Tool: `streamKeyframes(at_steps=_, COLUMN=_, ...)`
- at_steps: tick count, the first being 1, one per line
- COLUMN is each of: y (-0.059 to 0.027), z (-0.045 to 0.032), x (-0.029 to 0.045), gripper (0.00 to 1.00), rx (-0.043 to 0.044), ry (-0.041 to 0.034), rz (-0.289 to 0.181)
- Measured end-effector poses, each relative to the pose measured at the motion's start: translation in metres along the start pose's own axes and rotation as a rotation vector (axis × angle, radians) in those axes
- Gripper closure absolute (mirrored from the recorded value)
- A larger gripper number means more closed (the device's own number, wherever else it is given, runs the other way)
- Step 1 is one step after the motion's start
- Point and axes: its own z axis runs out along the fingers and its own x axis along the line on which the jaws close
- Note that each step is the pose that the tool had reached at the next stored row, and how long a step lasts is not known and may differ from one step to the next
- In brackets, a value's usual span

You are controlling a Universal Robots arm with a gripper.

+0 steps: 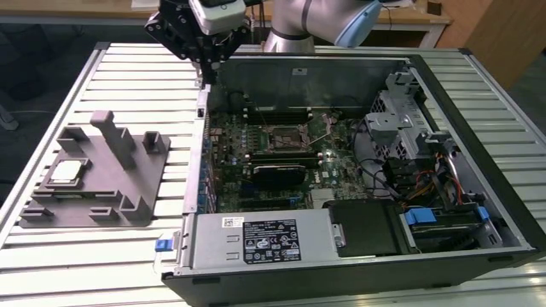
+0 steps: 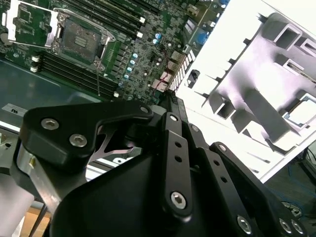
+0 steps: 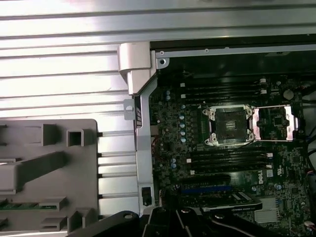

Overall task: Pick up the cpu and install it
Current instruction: 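Reach for the cpu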

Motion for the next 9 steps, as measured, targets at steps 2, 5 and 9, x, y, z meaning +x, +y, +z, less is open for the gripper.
streamKeyframes(at_steps=2, y=-0.0002, z=0.0, x=0.0027, gripper=0.89, rx=0.0, ry=0.0, rz=0.0)
streamKeyframes(at_steps=5, y=-0.0005, z=-0.0001, x=0.0068, gripper=0.89, rx=-0.0001, ry=-0.0001, rz=0.0)
streamKeyframes(at_steps=9, y=-0.0009, z=-0.0002, x=0.0115, gripper=0.89, rx=0.0, ry=0.0, rz=0.0)
